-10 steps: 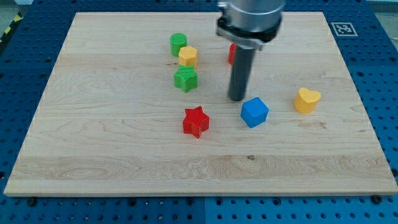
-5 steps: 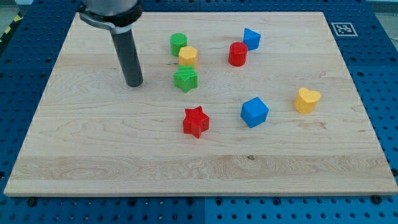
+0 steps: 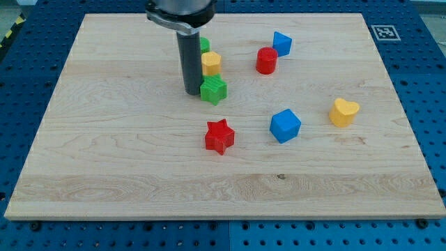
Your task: Move the green star diagonally top right to the red star
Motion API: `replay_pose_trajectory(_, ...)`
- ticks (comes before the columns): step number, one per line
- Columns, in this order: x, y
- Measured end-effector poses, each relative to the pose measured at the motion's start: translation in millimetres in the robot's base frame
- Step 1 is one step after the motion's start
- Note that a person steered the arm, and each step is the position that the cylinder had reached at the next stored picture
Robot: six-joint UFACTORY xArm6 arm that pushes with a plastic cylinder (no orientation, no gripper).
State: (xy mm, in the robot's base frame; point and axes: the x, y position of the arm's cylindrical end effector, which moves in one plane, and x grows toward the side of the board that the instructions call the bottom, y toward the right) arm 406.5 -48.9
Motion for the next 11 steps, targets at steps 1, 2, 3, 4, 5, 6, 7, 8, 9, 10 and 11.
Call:
replay_pose_trajectory(1, 0.0, 19.7)
replay_pose_trajectory(2, 0.0, 34.1)
replay_pose_trajectory(3, 0.0, 49.3)
replay_pose_trajectory(4, 0.0, 54.5)
replay_pose_trajectory(5, 0.0, 55.2)
replay_pose_trajectory(6, 0.6, 57.7)
replay_pose_trajectory(7, 0.6, 58.4)
replay_pose_trajectory(8, 0.6, 58.4)
replay_pose_trajectory(9, 0.7, 48.8)
replay_pose_trajectory(10, 18.0, 23.6)
replay_pose_trajectory(11, 51.7, 9.5)
